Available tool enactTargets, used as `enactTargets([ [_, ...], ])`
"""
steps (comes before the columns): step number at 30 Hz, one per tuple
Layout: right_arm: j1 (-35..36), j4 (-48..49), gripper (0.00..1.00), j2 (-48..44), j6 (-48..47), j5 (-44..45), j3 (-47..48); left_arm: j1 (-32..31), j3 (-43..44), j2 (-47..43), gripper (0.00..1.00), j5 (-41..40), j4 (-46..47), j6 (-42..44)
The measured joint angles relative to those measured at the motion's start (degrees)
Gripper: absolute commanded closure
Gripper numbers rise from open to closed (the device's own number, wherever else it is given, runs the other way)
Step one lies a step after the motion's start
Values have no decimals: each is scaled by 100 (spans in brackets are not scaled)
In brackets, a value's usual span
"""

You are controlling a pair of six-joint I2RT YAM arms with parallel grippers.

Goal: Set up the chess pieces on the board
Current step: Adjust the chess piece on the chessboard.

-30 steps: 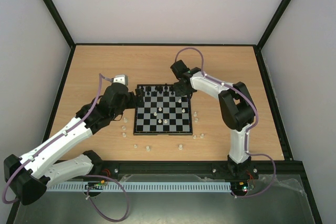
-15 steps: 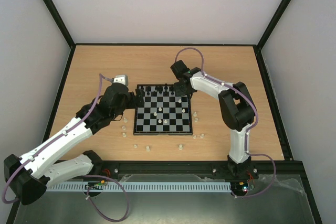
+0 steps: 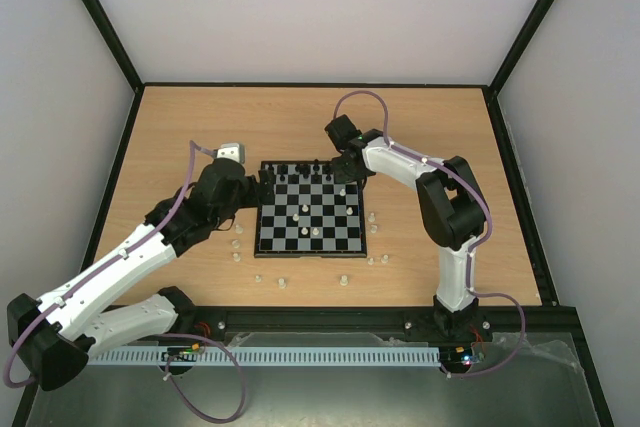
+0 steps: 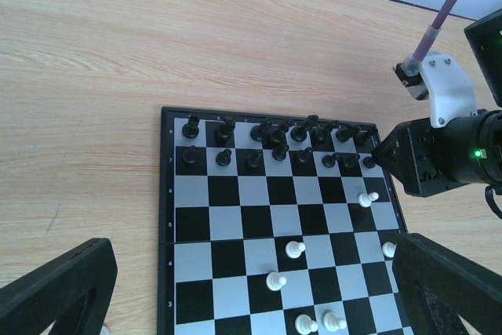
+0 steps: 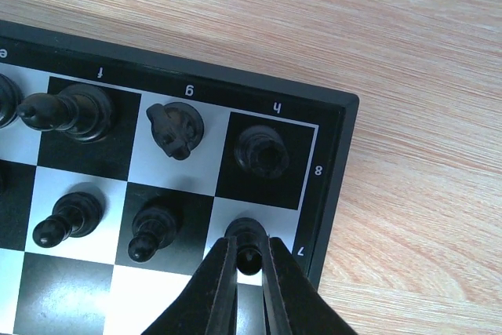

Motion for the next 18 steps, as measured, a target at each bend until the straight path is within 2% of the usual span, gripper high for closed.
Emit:
enactTargets([
  [11, -33, 42, 77, -4, 24, -33, -177, -7, 0, 2, 1, 0, 0, 0],
  [18, -33, 59, 61, -278, 42, -168, -264, -37, 2, 2, 1, -4, -2, 0],
])
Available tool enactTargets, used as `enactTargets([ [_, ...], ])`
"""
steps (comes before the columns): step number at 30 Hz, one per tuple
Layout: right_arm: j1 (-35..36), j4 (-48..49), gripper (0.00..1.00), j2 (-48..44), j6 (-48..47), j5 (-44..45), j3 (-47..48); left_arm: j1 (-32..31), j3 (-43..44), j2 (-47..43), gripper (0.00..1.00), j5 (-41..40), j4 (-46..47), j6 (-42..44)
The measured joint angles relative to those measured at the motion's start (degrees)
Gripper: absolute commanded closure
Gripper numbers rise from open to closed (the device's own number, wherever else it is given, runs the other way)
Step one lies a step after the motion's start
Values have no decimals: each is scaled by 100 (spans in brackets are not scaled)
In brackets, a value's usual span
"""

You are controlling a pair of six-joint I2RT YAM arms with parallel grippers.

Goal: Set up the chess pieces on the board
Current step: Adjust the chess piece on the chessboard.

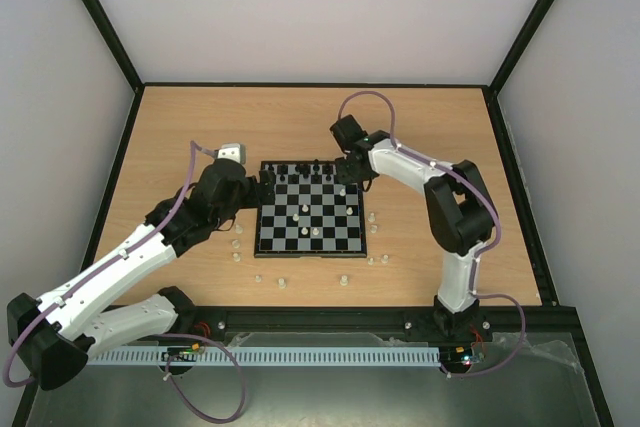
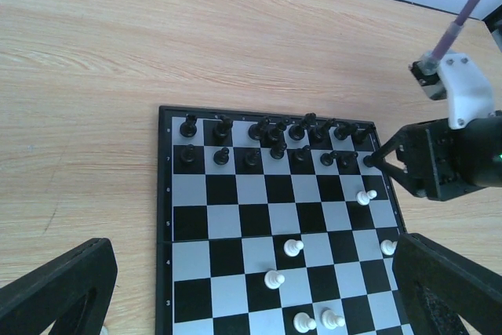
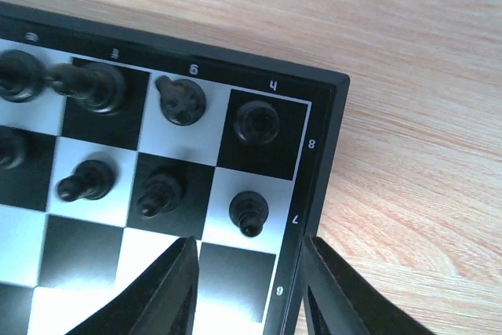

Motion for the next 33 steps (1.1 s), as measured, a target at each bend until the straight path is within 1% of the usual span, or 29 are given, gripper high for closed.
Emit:
enactTargets([
  [1, 0, 13, 59, -68, 7, -26, -24, -2, 0, 0, 1, -2, -2, 0],
  [5, 0, 66, 44, -431, 9, -133, -79, -2, 7, 0, 1, -13, -20, -2],
  [6, 0, 101, 30, -527, 31, -166, -98, -4, 9, 2, 0, -22, -24, -2],
  [7, 0, 146, 3, -625, 35, -208, -116, -4, 9, 7, 0, -26, -24, -2],
  [8, 0, 181, 1, -706, 72, -245, -131, -7, 9, 17, 1, -31, -24, -2],
  [13, 0, 350, 1, -984, 63, -525, -223, -11, 11, 219, 1, -76, -13, -7],
  [18, 0, 459, 0, -1005, 103, -793, -284, -11, 11, 614, 0, -96, 129, -7],
  [19, 0, 474, 3, -1005, 105, -828, -293, -9, 11, 723, 1, -103, 175, -7],
  [21, 0, 496, 15, -1010, 109, -859, -315, 13, 33, 1023, 0, -114, 243, -4],
  [24, 0, 555, 22, -1062, 125, -828, -407, 83, 160, 1596, 2, -125, 350, 0],
  [27, 0, 592, 27, -1167, 162, -741, -511, 212, 437, 2221, 10, -109, 459, 28],
  [29, -2, 623, 29, -1237, 199, -678, -549, 328, 730, 2675, 21, -111, 514, 94],
  [33, -15, 721, 31, -1375, 238, -599, -640, 496, 1436, 3517, 40, -133, 586, 210],
])
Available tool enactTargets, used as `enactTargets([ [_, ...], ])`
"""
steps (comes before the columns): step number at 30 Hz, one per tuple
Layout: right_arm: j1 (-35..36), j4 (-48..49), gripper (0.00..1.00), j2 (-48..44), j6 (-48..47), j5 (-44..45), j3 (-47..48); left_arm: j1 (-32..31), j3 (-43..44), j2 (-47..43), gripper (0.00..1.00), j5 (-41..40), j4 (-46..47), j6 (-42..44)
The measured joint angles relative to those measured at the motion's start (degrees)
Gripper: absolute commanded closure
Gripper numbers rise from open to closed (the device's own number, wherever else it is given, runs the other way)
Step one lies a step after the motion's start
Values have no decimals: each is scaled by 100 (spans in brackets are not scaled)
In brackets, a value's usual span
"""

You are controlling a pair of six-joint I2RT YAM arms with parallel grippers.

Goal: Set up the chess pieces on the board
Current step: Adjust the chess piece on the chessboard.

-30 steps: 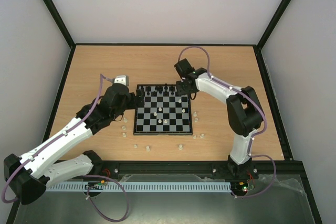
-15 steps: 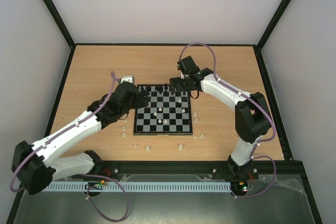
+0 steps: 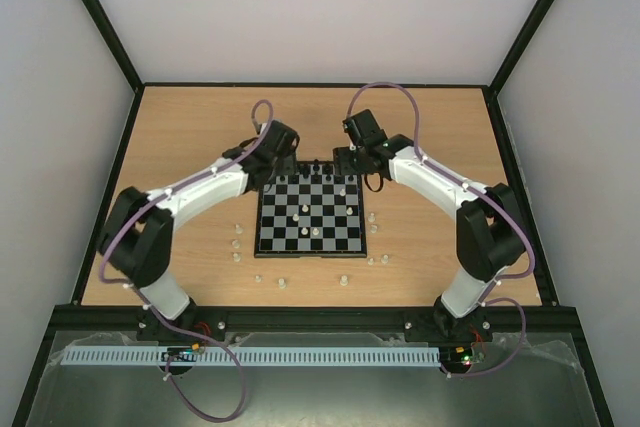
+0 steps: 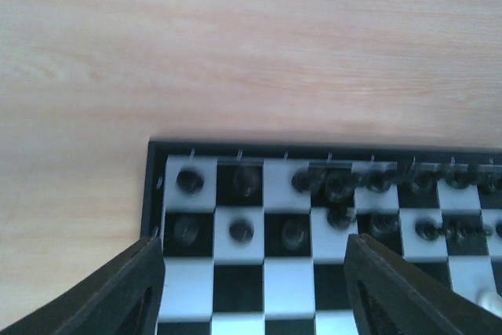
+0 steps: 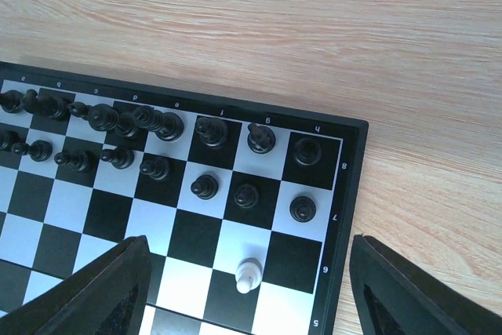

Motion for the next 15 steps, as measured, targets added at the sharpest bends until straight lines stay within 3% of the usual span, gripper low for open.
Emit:
enactTargets([
  [4, -17, 79, 32, -24, 11, 0, -72, 87, 890, 809, 54, -44, 52, 142],
  [7, -17, 94, 32, -24, 22, -11, -85, 94, 1401, 1314, 56, -31, 70, 243],
  [15, -20, 131, 32, -22, 22, -66, -92, 94, 1810, 2096, 70, 101, -140, 326],
])
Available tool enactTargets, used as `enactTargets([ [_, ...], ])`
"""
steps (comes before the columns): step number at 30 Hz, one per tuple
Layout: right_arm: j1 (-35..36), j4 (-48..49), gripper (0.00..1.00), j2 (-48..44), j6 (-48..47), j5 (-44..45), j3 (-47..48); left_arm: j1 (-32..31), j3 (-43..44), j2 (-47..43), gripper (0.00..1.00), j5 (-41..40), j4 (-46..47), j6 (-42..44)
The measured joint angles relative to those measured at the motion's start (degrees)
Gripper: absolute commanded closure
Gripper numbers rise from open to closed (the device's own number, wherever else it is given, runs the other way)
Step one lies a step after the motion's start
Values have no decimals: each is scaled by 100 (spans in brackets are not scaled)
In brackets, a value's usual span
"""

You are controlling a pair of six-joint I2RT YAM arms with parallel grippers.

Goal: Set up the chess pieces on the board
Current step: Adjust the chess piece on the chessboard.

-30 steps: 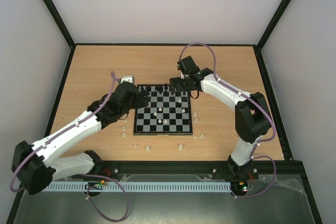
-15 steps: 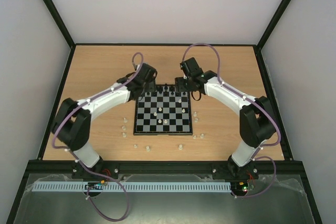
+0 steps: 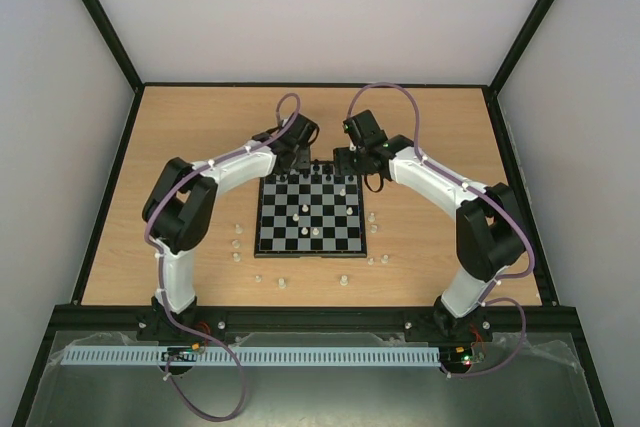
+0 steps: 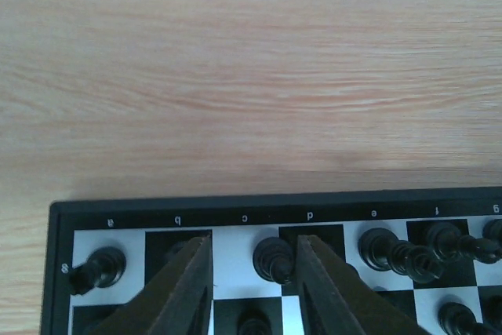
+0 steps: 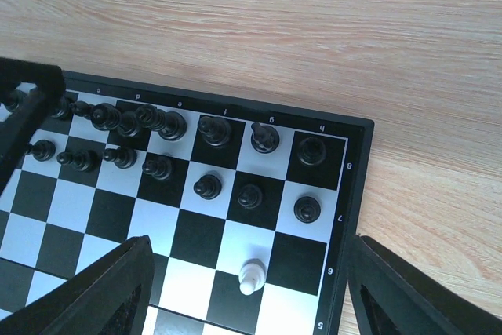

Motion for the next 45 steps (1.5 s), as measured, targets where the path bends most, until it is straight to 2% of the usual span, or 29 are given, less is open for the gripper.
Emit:
enactTargets([
  [4, -2, 20, 32, 2, 2, -50, 0, 0, 72, 111, 74, 72, -192, 44],
  [19, -2, 39, 33, 46, 2, -111, -2, 0, 282, 293, 70, 308, -297, 63],
  [45, -2, 48, 35, 142, 2, -199, -2, 0, -2, 295, 72, 400, -289, 46],
])
